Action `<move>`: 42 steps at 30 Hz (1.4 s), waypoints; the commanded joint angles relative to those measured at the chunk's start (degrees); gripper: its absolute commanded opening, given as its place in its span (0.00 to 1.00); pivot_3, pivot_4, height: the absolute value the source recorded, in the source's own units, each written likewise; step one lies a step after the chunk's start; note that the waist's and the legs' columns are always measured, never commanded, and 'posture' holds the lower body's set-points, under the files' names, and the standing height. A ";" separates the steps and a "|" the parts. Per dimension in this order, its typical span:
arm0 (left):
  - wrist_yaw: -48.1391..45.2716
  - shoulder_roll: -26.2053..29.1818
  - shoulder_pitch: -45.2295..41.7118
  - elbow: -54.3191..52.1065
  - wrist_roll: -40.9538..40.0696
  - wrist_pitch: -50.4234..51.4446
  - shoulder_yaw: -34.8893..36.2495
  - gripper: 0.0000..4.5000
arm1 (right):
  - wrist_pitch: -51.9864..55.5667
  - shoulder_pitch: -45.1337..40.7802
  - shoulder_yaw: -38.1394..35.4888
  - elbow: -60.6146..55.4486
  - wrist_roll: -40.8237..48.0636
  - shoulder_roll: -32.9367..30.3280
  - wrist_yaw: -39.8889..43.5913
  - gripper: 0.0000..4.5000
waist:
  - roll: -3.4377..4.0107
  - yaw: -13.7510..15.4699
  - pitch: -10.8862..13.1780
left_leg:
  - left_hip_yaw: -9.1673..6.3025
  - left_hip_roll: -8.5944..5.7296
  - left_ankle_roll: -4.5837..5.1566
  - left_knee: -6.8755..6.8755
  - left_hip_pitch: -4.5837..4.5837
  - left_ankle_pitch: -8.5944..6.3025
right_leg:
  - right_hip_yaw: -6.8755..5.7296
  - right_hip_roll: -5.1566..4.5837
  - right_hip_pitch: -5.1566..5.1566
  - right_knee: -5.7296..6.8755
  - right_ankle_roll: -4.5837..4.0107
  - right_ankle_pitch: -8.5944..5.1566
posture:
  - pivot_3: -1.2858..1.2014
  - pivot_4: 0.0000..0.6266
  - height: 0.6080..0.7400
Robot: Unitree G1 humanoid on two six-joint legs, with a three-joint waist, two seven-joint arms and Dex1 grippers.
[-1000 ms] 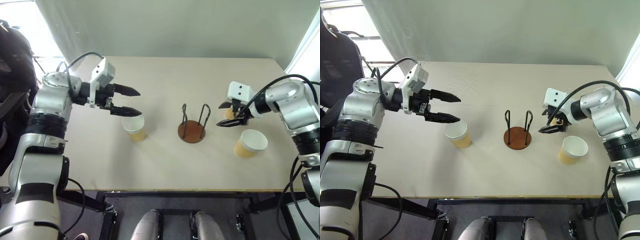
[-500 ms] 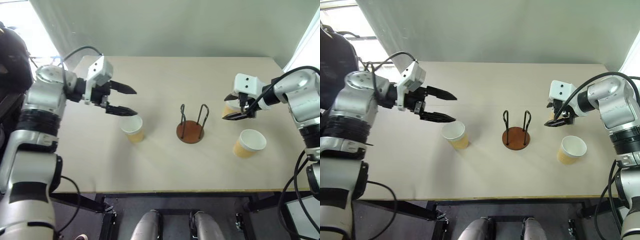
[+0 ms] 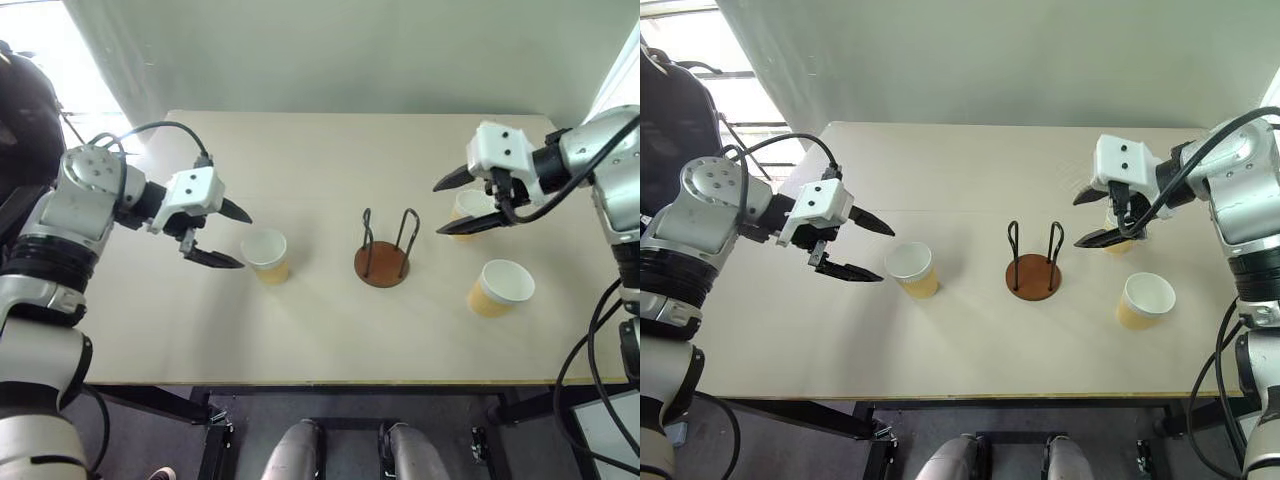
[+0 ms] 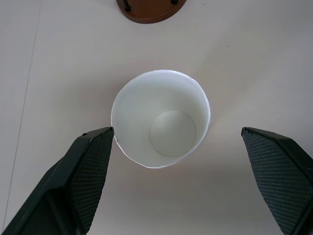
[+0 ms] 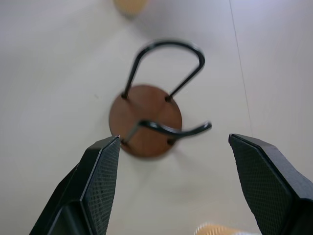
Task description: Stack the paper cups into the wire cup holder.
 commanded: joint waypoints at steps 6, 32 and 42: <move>-2.21 -1.70 -4.59 4.01 2.26 -3.83 -0.56 1.00 | 4.01 -2.41 -2.96 -3.20 3.05 -1.66 1.16 0.80 | 0.00 0.05 0.00 | -0.01 0.00 0.00 0.01 -0.01 0.02 | -0.01 0.00 0.01 0.01 -0.02 0.00 | 0.52 0.24 1.00; -2.19 -3.45 -7.12 3.68 20.42 -17.90 -4.25 1.00 | 4.37 0.67 -0.91 -3.34 5.63 -6.96 4.39 0.80 | 0.00 -0.04 0.00 | 0.00 0.00 0.25 0.04 -0.02 0.14 | -0.01 0.00 0.00 0.02 0.01 -0.02 | 0.52 0.24 1.00; -2.21 -4.34 -6.07 3.66 21.08 -18.09 -3.12 1.00 | 7.06 5.61 -4.24 0.10 6.74 -6.18 2.04 0.80 | -0.02 -0.04 -0.01 | 0.01 0.00 0.25 0.08 0.00 0.17 | -0.01 0.00 0.01 0.08 0.02 0.01 | 0.52 0.24 1.00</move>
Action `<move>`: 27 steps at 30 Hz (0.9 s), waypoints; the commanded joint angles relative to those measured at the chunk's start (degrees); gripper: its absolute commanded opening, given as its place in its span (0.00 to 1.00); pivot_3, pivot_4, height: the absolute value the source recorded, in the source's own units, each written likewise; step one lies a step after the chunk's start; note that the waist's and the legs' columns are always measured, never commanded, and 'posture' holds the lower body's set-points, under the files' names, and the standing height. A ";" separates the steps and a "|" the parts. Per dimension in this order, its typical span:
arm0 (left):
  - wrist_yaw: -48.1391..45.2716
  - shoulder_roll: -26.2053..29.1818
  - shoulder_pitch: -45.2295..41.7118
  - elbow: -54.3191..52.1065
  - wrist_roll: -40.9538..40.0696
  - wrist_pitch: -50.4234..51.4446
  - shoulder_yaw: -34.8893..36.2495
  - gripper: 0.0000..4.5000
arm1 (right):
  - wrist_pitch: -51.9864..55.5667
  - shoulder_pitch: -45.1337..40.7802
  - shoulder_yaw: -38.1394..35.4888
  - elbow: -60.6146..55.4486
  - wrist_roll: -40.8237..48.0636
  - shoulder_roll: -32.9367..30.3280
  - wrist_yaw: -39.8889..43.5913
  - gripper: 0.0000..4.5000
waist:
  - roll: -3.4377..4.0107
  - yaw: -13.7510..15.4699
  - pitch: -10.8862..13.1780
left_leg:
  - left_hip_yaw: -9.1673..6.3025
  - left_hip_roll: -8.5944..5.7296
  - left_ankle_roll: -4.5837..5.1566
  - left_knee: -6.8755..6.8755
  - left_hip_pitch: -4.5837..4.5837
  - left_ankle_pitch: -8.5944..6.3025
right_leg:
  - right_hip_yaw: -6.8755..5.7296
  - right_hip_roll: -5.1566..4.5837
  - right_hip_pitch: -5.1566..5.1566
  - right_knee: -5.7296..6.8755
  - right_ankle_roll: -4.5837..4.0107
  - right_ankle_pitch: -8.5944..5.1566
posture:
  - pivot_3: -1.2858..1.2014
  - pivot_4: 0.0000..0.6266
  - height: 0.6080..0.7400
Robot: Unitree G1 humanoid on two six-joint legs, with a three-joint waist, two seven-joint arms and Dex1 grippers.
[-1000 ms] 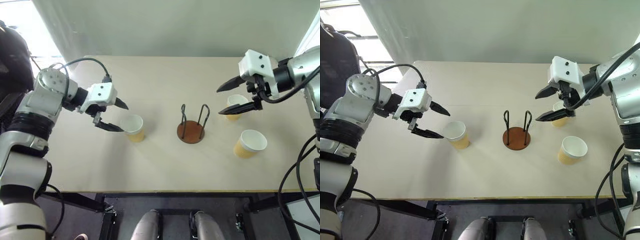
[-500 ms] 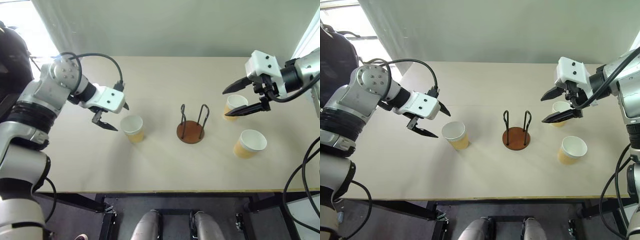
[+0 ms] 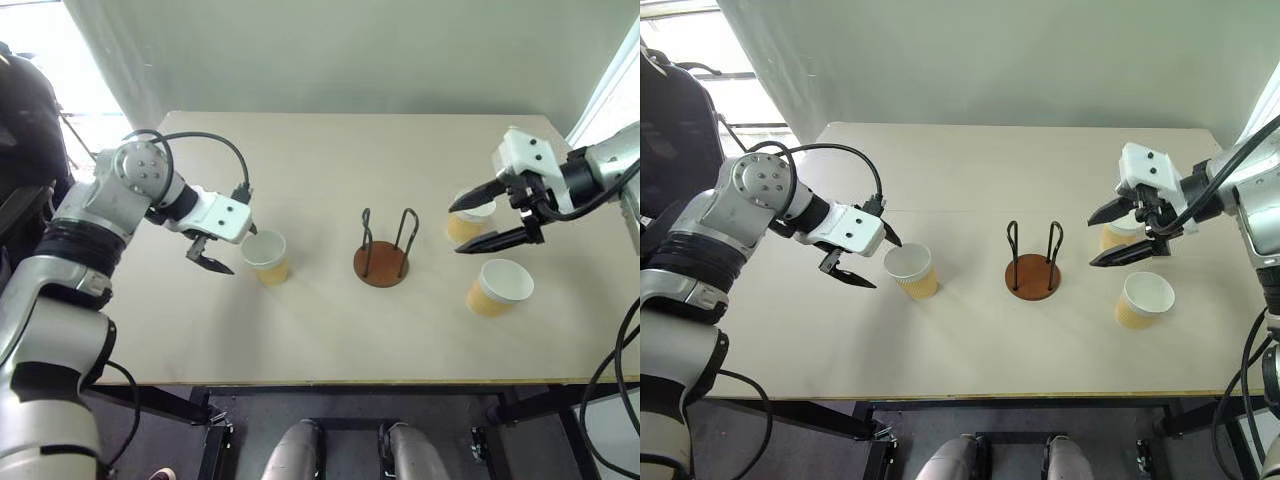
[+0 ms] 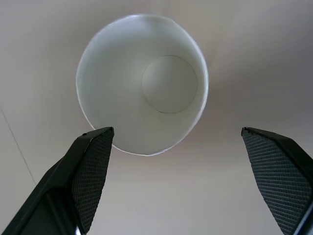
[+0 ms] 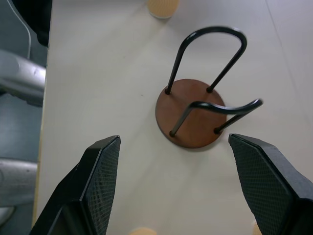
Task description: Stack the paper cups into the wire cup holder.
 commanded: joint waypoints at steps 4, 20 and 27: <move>-2.05 0.68 -0.73 -0.88 -0.20 -0.31 1.83 1.00 | 0.08 -0.66 -4.32 4.50 1.06 0.13 -2.61 0.80 | 0.00 0.01 0.00 | 0.00 0.00 0.01 0.01 0.00 0.01 | 0.00 0.00 0.00 0.00 0.01 0.02 | 0.52 0.24 1.00; -2.01 -0.92 -1.10 -0.90 3.58 -1.73 1.83 1.00 | -1.08 -1.95 -4.73 6.80 0.69 0.28 -3.39 0.80 | 0.00 0.04 0.00 | 0.00 0.00 0.02 0.02 0.01 0.02 | 0.00 0.00 0.01 0.02 0.00 0.04 | 0.52 0.24 1.00; -2.03 -1.92 -0.71 -0.62 4.95 -2.56 2.29 1.00 | -1.14 -2.35 -4.61 6.85 0.56 0.36 -3.45 0.80 | 0.00 0.00 0.00 | 0.01 0.00 0.02 0.03 0.02 0.02 | 0.00 0.00 0.00 0.03 0.01 0.05 | 0.52 0.24 1.00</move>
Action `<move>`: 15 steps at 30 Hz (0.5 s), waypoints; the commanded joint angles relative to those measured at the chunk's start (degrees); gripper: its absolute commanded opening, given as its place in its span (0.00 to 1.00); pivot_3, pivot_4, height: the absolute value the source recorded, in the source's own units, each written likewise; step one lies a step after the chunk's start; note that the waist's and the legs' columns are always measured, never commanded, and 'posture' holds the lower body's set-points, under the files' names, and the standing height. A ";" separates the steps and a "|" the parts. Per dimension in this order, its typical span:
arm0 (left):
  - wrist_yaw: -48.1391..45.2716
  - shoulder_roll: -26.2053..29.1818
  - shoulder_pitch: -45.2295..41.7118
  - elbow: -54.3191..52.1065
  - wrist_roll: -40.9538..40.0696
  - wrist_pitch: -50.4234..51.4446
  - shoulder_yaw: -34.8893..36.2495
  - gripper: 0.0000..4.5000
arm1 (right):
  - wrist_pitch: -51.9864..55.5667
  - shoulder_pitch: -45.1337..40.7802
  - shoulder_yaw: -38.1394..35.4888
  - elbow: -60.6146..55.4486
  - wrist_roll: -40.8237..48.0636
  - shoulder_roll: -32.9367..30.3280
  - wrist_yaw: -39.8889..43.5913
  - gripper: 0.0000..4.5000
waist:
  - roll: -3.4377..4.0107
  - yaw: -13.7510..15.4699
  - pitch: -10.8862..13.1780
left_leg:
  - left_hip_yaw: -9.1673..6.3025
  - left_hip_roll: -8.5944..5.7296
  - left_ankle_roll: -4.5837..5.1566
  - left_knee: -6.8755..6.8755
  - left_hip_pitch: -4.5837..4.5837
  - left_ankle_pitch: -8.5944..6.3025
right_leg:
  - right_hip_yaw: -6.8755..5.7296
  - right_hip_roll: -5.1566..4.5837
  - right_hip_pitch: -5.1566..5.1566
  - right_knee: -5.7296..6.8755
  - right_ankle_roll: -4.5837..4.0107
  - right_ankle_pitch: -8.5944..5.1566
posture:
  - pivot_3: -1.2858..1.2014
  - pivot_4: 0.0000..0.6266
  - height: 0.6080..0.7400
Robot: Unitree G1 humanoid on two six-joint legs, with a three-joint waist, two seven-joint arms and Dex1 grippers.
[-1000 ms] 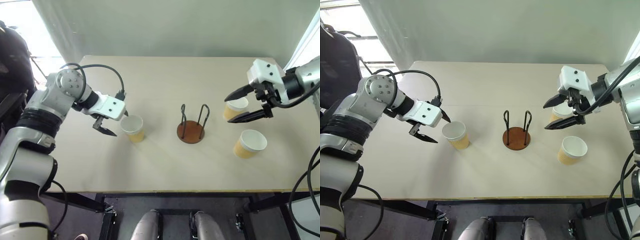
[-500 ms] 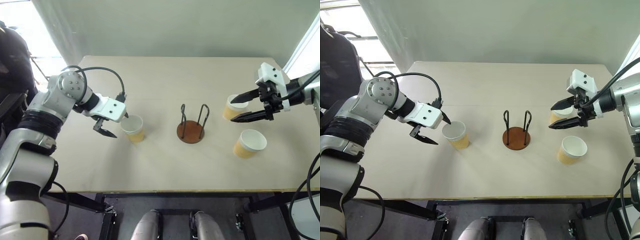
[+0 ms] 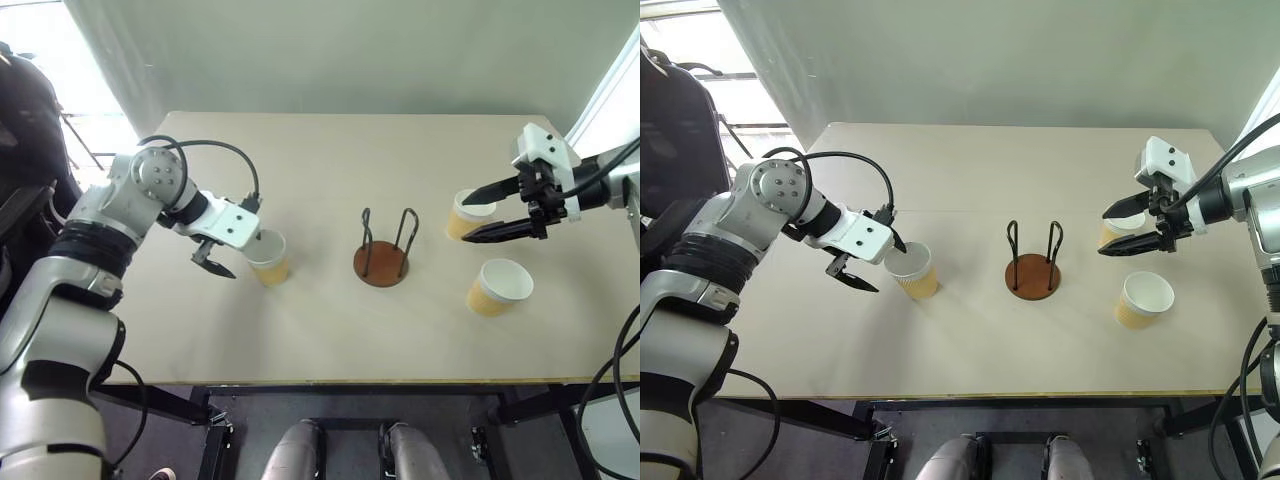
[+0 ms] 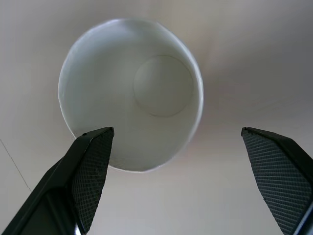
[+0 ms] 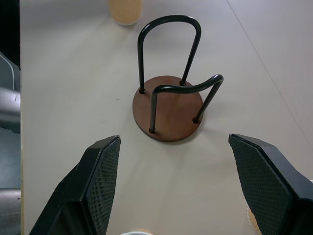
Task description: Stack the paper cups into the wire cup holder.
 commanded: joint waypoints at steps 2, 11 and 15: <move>-2.02 0.26 -0.83 -0.57 0.50 -0.94 2.23 1.00 | -0.67 -1.80 -2.33 -0.96 0.26 -0.60 -0.44 0.80 | 0.00 0.01 0.00 | 0.00 0.00 0.00 0.00 0.00 0.00 | 0.00 0.00 0.00 0.00 0.00 0.00 | 0.52 0.24 1.00; -2.02 1.84 -0.81 -3.28 -1.06 0.03 0.47 1.00 | 1.31 -0.80 -2.91 -4.06 2.51 -0.77 0.94 0.80 | 0.00 0.01 0.00 | 0.00 0.00 0.00 0.00 0.00 0.00 | 0.00 0.00 0.00 0.00 0.00 0.01 | 0.52 0.24 1.00; -2.02 2.03 -0.46 -3.58 -1.07 0.36 0.34 1.00 | 1.72 -0.94 -3.18 -3.78 2.95 -0.74 0.47 0.80 | 0.00 0.02 0.00 | 0.00 0.00 0.01 0.02 0.00 0.01 | 0.00 0.00 0.00 0.00 0.00 0.01 | 0.52 0.24 1.00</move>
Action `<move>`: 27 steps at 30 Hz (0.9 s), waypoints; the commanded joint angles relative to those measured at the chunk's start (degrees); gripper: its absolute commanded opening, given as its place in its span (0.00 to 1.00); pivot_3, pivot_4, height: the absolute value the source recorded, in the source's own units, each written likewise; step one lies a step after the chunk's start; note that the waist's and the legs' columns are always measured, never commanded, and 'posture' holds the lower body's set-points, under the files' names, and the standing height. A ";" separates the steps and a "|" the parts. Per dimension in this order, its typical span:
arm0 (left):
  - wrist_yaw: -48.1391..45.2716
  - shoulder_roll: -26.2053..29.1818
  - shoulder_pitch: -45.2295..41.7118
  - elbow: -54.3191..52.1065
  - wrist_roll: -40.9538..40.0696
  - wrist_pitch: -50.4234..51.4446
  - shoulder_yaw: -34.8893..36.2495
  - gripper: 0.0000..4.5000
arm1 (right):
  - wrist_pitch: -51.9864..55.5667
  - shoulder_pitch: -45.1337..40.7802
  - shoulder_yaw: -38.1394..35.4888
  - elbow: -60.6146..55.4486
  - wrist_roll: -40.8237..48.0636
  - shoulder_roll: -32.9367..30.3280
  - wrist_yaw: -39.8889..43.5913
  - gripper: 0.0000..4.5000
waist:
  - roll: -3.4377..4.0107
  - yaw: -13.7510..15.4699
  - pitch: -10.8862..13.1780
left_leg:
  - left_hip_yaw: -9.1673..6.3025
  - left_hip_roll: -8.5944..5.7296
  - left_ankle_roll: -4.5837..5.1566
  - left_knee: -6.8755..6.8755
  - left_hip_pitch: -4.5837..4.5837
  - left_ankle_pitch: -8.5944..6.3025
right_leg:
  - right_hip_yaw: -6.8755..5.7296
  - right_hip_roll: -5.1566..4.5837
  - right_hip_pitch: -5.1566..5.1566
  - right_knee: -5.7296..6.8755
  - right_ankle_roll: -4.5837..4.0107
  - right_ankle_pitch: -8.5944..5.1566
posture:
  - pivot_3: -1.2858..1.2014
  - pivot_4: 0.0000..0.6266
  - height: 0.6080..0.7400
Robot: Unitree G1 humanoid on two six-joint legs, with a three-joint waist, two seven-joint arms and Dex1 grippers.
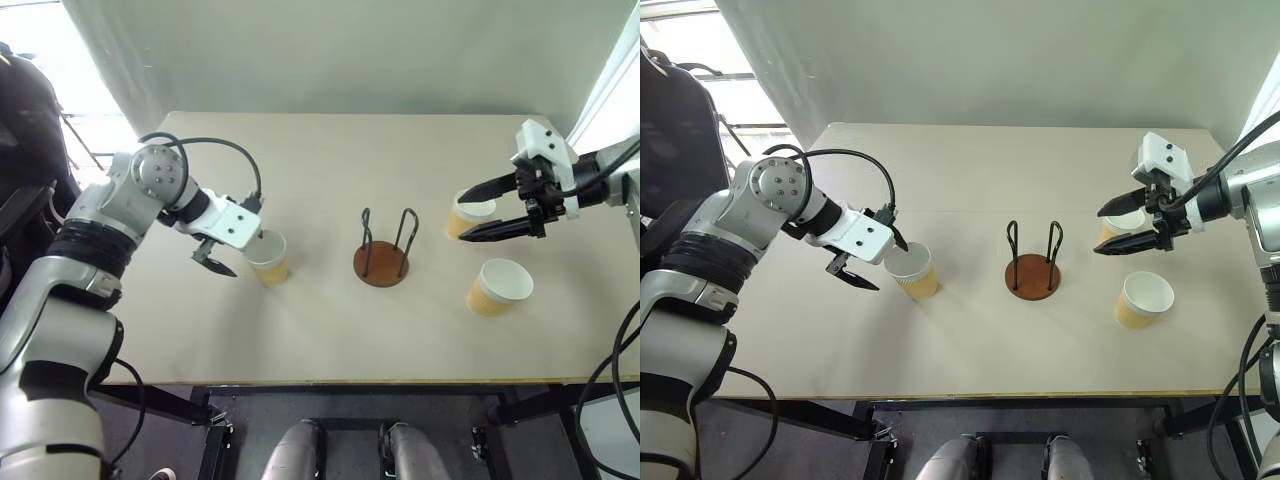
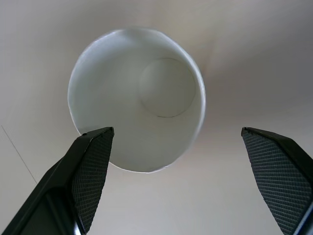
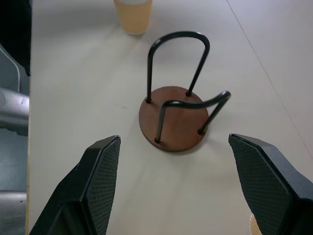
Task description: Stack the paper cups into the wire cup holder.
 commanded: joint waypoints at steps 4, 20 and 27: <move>-2.00 1.81 -0.19 -1.91 -0.99 0.57 0.10 1.00 | 1.48 -2.05 -3.60 -0.52 1.98 -0.51 -0.50 0.80 | 0.00 -0.01 0.00 | 0.00 0.00 0.00 0.01 0.01 0.00 | 0.00 0.00 0.00 0.01 -0.01 0.01 | 0.52 0.24 1.00; -2.00 1.60 0.18 -0.98 -0.46 -0.15 -0.64 1.00 | 4.43 -3.66 -4.19 -2.55 3.62 -1.05 0.00 0.80 | 0.00 -0.01 0.00 | 0.00 0.00 0.00 0.01 0.01 0.00 | 0.00 0.00 0.00 0.01 -0.01 0.01 | 0.52 0.24 1.00; -2.00 1.28 -0.07 0.09 0.85 -1.84 -0.94 0.88 | 4.33 -3.67 -4.22 -2.56 3.61 -1.06 -0.20 0.81 | 0.00 0.00 0.00 | 0.00 0.00 0.00 0.01 0.01 0.01 | 0.00 0.00 0.00 0.02 -0.01 0.01 | 0.52 0.24 1.00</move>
